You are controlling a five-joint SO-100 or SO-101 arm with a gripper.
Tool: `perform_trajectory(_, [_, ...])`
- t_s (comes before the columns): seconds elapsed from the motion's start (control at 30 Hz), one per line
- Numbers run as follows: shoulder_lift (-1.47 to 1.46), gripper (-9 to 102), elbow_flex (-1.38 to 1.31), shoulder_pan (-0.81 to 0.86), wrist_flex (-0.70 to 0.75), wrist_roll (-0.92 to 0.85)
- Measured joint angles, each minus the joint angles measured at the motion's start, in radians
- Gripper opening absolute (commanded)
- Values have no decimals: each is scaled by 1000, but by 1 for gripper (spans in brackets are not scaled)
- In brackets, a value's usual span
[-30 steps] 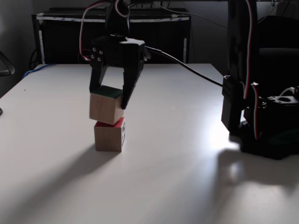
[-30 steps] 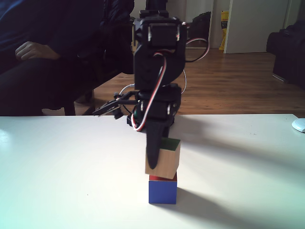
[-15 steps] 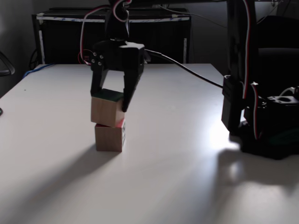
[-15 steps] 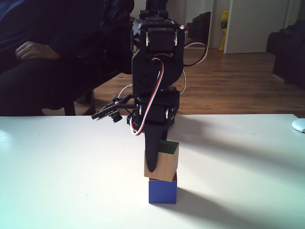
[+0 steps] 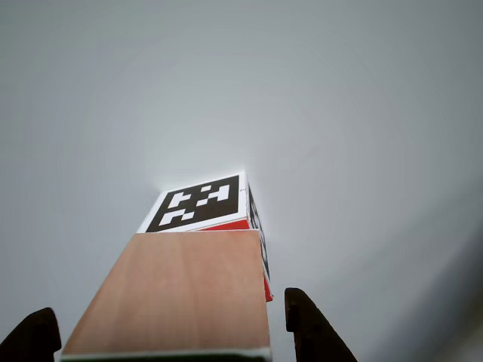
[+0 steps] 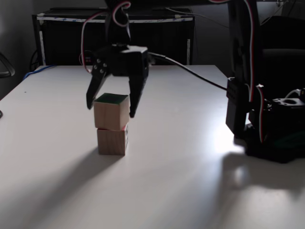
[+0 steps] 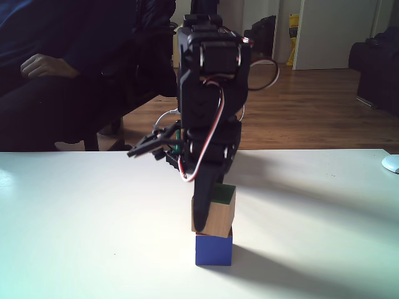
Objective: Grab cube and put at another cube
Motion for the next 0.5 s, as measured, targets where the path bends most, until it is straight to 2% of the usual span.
perform_trajectory(0.3, [23,47,-178,-18,141,15])
perform_trajectory(0.5, [221,44,-152,-71,178,2])
